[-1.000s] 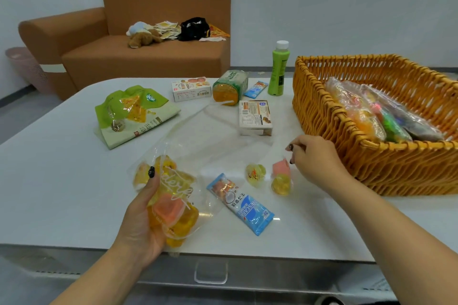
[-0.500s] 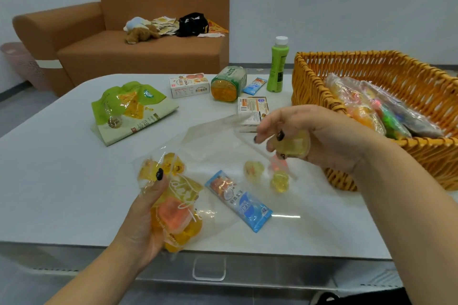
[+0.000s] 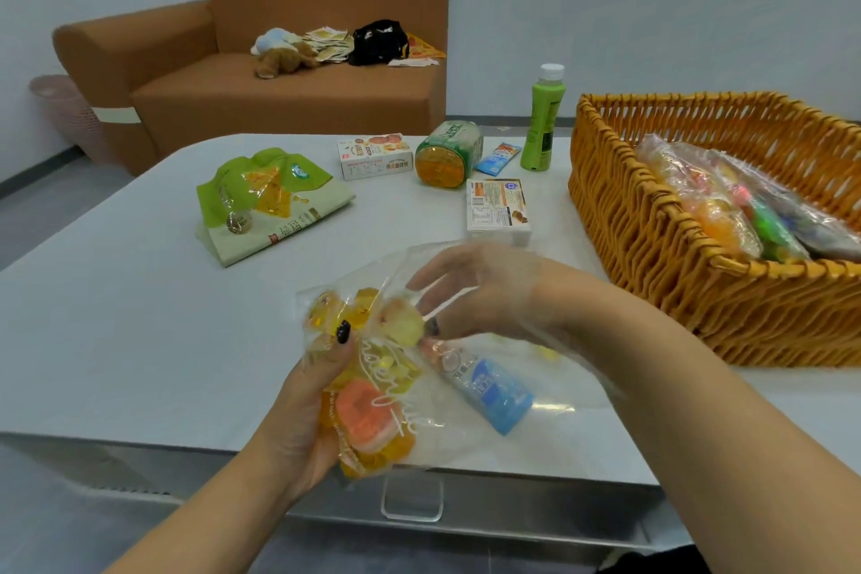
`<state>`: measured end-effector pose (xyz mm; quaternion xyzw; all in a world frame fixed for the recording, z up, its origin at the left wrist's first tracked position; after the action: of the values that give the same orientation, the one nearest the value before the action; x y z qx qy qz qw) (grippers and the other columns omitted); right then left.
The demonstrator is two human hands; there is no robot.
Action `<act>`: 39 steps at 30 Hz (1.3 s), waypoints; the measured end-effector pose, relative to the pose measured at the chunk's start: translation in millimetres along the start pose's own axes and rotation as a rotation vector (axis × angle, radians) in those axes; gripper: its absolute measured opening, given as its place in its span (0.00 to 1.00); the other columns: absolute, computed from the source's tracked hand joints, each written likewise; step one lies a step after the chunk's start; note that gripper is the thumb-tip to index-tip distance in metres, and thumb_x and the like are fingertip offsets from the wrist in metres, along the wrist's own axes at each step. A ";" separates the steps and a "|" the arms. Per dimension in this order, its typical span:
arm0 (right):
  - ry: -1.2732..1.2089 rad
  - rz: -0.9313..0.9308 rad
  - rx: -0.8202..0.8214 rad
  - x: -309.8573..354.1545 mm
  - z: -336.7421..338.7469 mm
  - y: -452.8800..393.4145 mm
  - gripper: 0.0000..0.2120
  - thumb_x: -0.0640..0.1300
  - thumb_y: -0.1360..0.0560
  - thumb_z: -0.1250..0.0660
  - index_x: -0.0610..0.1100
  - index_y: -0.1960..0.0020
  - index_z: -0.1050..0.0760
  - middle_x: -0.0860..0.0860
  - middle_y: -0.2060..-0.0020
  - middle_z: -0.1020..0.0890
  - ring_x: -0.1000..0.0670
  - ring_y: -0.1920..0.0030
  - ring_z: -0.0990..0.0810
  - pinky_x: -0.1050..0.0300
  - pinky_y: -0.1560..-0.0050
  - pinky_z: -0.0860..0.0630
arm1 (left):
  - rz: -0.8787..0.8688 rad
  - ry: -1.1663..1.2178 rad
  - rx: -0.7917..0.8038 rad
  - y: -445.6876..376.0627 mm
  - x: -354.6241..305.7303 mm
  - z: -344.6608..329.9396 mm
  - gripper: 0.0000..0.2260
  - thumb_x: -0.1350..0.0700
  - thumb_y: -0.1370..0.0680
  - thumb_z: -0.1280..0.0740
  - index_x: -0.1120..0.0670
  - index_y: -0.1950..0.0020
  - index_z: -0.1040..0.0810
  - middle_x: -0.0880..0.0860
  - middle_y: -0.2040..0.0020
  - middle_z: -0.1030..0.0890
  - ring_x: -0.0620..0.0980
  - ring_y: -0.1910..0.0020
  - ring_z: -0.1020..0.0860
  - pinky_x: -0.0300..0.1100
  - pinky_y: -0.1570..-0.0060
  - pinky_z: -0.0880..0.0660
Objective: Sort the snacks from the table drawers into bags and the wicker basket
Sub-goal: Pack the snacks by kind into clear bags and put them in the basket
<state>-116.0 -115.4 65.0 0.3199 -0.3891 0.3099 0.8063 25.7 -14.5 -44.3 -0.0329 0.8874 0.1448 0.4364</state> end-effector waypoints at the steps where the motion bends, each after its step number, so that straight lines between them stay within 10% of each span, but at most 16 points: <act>1: 0.015 0.015 -0.043 1.5 0.2 -2.3 0.15 0.36 0.29 0.29 0.43 0.42 0.20 0.56 0.55 0.19 0.56 0.53 0.18 0.66 0.52 0.21 | 0.013 0.005 -0.018 0.2 -0.3 1.2 0.46 0.45 0.54 0.14 0.60 0.40 0.20 0.64 0.48 0.17 0.60 0.54 0.16 0.52 0.60 0.18; 4: 0.055 0.060 -0.126 4.6 -4.6 -8.5 0.11 0.38 0.30 0.27 0.43 0.47 0.18 0.49 0.53 0.16 0.48 0.50 0.17 0.50 0.45 0.20 | 0.042 0.018 -0.023 1.8 -0.2 0.9 0.45 0.44 0.53 0.15 0.60 0.39 0.19 0.65 0.44 0.18 0.61 0.52 0.17 0.53 0.58 0.19; 13: 0.109 0.175 -0.124 19.1 -11.2 -7.6 0.09 0.38 0.26 0.32 0.47 0.49 0.17 0.52 0.56 0.15 0.55 0.55 0.16 0.57 0.51 0.18 | 0.056 0.132 -0.062 2.7 -2.5 -0.9 0.36 0.45 0.53 0.15 0.60 0.49 0.14 0.62 0.50 0.16 0.59 0.57 0.15 0.50 0.62 0.19; 16: -0.083 0.239 -0.181 26.5 2.9 2.4 0.09 0.34 0.24 0.35 0.43 0.51 0.18 0.48 0.55 0.14 0.54 0.56 0.15 0.62 0.54 0.19 | 0.027 0.136 -0.121 3.0 -3.2 0.4 0.21 0.43 0.38 0.23 0.57 0.54 0.13 0.60 0.52 0.15 0.57 0.58 0.16 0.49 0.60 0.18; 20: -0.170 0.261 -0.465 17.1 37.1 10.9 0.12 0.31 0.23 0.38 0.44 0.51 0.19 0.49 0.58 0.14 0.51 0.59 0.15 0.60 0.57 0.18 | 0.004 0.158 -0.202 1.8 -4.4 3.2 0.15 0.45 0.32 0.32 0.55 0.59 0.13 0.59 0.56 0.16 0.56 0.61 0.17 0.51 0.54 0.21; 24: 0.090 -0.104 -0.751 -42.6 69.5 -5.1 0.06 0.41 0.23 0.36 0.48 0.47 0.23 0.46 0.51 0.17 0.48 0.58 0.17 0.52 0.57 0.17 | 0.020 0.179 -0.212 2.0 -4.0 2.0 0.17 0.45 0.32 0.31 0.56 0.55 0.13 0.60 0.54 0.16 0.58 0.57 0.18 0.54 0.42 0.27; 27: 0.447 -0.438 -0.604 -91.2 57.7 -19.8 0.25 0.57 0.23 0.37 0.48 0.31 0.35 0.43 0.39 0.25 0.42 0.47 0.21 0.46 0.48 0.21 | 0.016 0.176 -0.209 1.9 -3.9 0.6 0.20 0.45 0.32 0.32 0.57 0.47 0.16 0.59 0.55 0.15 0.57 0.58 0.18 0.53 0.46 0.24; 31: 0.630 -0.422 -0.527 -113.1 19.1 -31.4 0.42 0.78 0.33 0.56 0.52 0.31 0.39 0.42 0.37 0.37 0.40 0.44 0.27 0.49 0.55 0.29 | 0.000 0.157 -0.197 1.5 -3.5 -1.2 0.18 0.45 0.33 0.32 0.56 0.51 0.15 0.59 0.55 0.15 0.56 0.61 0.17 0.51 0.53 0.21; 39: 0.609 -0.380 -0.422 -133.3 29.4 -26.2 0.33 0.66 0.31 0.47 0.50 0.30 0.36 0.48 0.47 0.28 0.47 0.53 0.28 0.50 0.54 0.26 | 0.020 0.107 -0.166 2.9 -2.9 -5.7 0.21 0.45 0.34 0.31 0.57 0.47 0.18 0.59 0.56 0.15 0.55 0.62 0.16 0.50 0.55 0.22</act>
<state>-176.3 -187.0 -37.9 0.1073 -0.1220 0.1496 0.9753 22.6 -13.5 -38.0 -0.0677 0.8948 0.2204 0.3824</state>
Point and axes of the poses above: each hand's wrist, its own y-axis away from the middle knuckle, its own z-axis out of the back of the hand, x = y × z, the point moved 3 cm from there along -y, towards the middle knuckle
